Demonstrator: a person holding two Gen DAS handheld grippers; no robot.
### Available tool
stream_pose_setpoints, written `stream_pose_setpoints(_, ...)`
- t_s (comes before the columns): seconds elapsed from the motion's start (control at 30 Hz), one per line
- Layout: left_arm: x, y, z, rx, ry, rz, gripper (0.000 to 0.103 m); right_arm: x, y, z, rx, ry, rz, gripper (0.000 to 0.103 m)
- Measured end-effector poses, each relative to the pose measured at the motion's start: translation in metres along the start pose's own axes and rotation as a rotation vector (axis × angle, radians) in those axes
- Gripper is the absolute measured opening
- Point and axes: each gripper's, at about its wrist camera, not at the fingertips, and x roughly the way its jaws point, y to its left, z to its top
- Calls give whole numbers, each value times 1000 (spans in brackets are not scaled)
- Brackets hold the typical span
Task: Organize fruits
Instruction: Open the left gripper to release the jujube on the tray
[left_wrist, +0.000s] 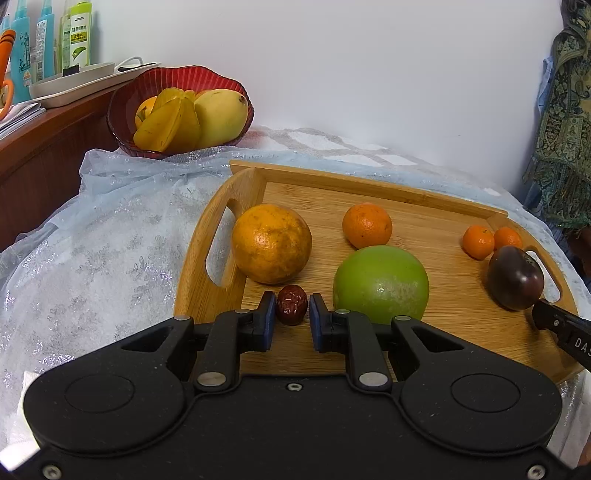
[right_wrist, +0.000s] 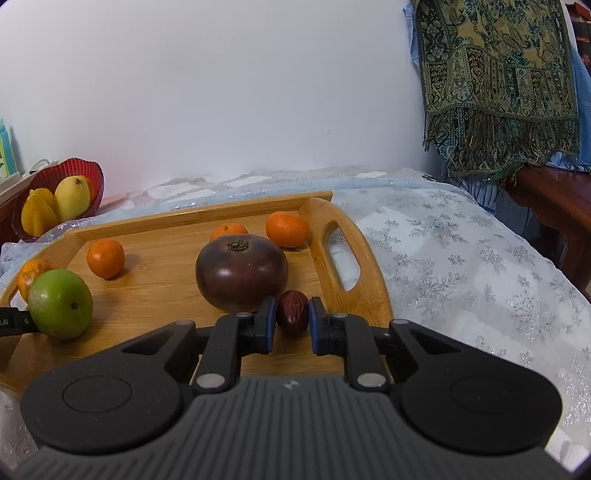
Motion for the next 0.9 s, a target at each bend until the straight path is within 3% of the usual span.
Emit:
stream_pose_setpoints(0.53, 0, 1, 1, -7, 10, -18, 22, 2, 0, 0, 1, 10, -7, 24)
stream_pose_setpoints(0.6, -1, 2, 1, -6, 9, -23, 28, 2, 0, -1, 3, 10, -6, 27)
stream_pose_setpoints(0.63, -2, 1, 1, -2, 6, -17, 30, 1, 0, -1, 5, 8, -4, 35)
stream_pose_setpoints(0.77, -10, 2, -1, 4, -10, -3, 45, -5, -1, -2, 21, -6, 10, 38)
stream_pose_setpoints(0.8, -13, 3, -3, 5, -13, -3, 49, -8, -1, -3, 23, -12, 12, 47)
stream_pose_setpoints(0.9, -26, 5, -9, 27, -25, -21, 62, -18, 0, -6, 31, -37, 12, 56)
